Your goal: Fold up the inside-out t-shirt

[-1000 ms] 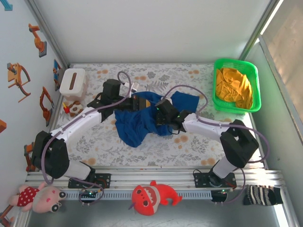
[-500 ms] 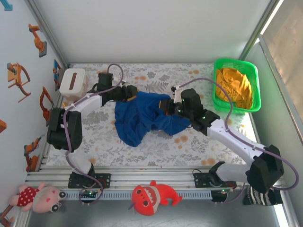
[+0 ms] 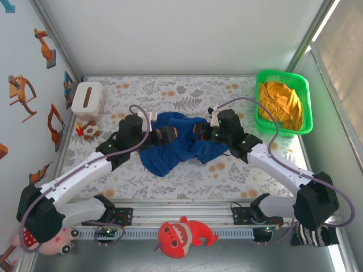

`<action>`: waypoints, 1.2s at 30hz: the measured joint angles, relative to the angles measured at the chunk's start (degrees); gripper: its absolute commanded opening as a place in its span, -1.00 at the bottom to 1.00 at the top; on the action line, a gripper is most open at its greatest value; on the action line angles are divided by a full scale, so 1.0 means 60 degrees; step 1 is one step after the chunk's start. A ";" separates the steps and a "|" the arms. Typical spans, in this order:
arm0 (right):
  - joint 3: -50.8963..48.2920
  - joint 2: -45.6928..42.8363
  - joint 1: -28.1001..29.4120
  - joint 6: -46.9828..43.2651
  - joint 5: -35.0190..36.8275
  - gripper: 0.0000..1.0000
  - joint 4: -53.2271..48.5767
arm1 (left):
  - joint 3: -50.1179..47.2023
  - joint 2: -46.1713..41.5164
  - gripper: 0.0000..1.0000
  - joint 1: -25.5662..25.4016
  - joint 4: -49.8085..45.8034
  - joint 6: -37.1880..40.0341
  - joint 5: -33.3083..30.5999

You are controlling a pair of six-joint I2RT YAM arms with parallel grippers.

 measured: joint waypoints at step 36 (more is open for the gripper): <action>-0.0987 0.0845 -0.1657 0.1078 0.0237 -1.00 0.0994 | 0.0922 0.3144 -1.00 0.1064 0.3745 0.0251 0.3818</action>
